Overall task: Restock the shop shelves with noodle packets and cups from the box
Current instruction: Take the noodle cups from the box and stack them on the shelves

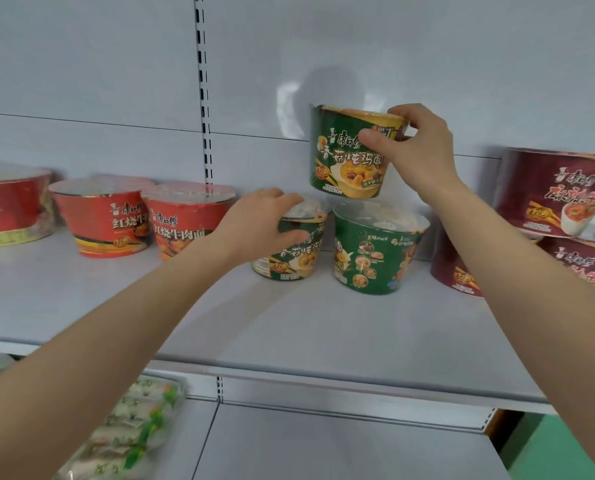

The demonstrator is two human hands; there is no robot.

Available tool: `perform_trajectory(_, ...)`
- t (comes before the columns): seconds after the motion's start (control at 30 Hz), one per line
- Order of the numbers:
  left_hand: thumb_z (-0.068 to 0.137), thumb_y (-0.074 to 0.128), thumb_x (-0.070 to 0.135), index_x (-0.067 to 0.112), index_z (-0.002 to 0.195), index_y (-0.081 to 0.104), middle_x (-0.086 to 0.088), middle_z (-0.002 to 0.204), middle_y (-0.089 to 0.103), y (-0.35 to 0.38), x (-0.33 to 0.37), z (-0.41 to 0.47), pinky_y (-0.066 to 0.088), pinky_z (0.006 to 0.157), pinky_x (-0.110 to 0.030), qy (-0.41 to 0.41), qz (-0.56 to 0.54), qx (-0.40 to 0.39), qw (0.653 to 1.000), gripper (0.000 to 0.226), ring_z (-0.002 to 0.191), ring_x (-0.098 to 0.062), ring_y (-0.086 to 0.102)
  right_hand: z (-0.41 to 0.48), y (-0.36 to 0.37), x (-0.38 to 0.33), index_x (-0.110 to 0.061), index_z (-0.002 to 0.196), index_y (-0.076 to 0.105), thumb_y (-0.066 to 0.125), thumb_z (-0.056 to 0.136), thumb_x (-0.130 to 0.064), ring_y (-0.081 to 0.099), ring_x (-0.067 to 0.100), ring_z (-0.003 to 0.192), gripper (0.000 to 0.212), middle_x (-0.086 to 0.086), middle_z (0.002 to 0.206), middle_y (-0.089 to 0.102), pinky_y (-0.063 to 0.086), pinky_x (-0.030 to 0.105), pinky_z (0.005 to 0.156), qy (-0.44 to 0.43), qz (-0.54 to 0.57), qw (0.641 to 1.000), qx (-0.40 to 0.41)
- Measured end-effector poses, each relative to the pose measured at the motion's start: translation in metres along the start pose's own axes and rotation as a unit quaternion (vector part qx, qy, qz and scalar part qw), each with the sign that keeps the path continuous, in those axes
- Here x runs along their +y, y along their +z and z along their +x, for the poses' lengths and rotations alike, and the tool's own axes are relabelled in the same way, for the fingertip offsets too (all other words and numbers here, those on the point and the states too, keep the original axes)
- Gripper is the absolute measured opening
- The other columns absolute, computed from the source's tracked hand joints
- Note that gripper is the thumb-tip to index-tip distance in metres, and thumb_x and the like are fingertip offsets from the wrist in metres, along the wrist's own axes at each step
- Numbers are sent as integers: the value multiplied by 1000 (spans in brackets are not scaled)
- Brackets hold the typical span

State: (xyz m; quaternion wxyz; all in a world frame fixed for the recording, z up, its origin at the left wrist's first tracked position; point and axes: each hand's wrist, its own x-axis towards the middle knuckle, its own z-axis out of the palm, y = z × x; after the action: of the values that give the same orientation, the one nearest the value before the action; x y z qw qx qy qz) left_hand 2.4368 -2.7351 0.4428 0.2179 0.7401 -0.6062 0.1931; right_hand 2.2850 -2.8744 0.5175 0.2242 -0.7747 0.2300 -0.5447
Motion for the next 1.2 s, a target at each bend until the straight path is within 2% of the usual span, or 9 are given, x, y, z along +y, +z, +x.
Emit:
perform_trajectory(0.17,89,57,15,12,120,62,-12,114,64,3,-7,2,44,88,-34,18,-33,-8,999,31,105,-28,57,2,2,3,-13,119,55,74,74,-37,56,15,95,54,-5,103,54,48,28,85,-7,-8,1000,-7)
perform_trajectory(0.33,90,52,3,11,121,56,-7,117,63,3,-19,3,38,77,-20,-25,-100,-27,994,32,101,-20,57,3,2,6,-15,120,55,73,74,-39,57,16,99,55,0,113,57,48,29,86,-5,-9,1000,-3)
perform_trajectory(0.5,87,60,16,8,108,58,-9,108,65,4,-17,9,45,82,-28,-13,-112,-19,993,23,97,-22,59,3,3,3,-14,121,54,72,75,-38,53,10,94,54,-5,105,53,45,22,81,-15,-11,1000,-1)
perform_trajectory(0.67,87,61,9,5,103,59,-11,112,65,0,-27,9,49,90,-42,-3,-155,-37,987,16,102,-25,60,3,4,2,-14,120,55,73,75,-38,56,13,95,54,-6,104,53,48,26,83,-16,-8,1000,-5)
perform_trajectory(0.77,87,60,9,5,104,58,-10,114,64,-2,-28,10,48,92,-41,-9,-165,-45,985,18,105,-25,59,2,5,1,-14,120,54,73,74,-38,58,17,99,55,-3,107,54,48,28,85,-7,-6,1000,-10)
perform_trajectory(0.87,86,63,24,9,115,55,-6,120,60,-4,-22,10,46,93,-33,-64,-208,-39,975,33,112,-21,56,0,4,-2,-14,120,54,73,74,-39,56,15,100,56,0,114,57,47,26,85,-4,-9,1000,-11)
perform_trajectory(0.97,79,66,47,12,140,33,-6,141,44,-12,-5,16,37,98,-30,-135,-289,38,947,78,126,-20,45,-5,0,-9,-15,118,56,73,74,-38,53,3,88,54,-4,109,55,45,11,73,-8,3,1000,-10)
perform_trajectory(1.03,72,71,48,12,145,20,-6,146,38,-18,8,25,37,101,-32,-156,-361,83,916,96,128,-18,43,-11,-2,-15,-16,116,57,74,73,-38,51,-6,80,51,-5,108,57,46,9,71,-14,15,1000,-19)
perform_trajectory(1.2,66,81,32,12,137,32,9,110,54,-25,28,31,51,90,-24,-110,-436,120,885,89,95,-3,56,-24,-11,-24,-19,118,55,74,74,-35,60,7,96,51,-3,113,56,54,32,88,-4,59,997,-50)
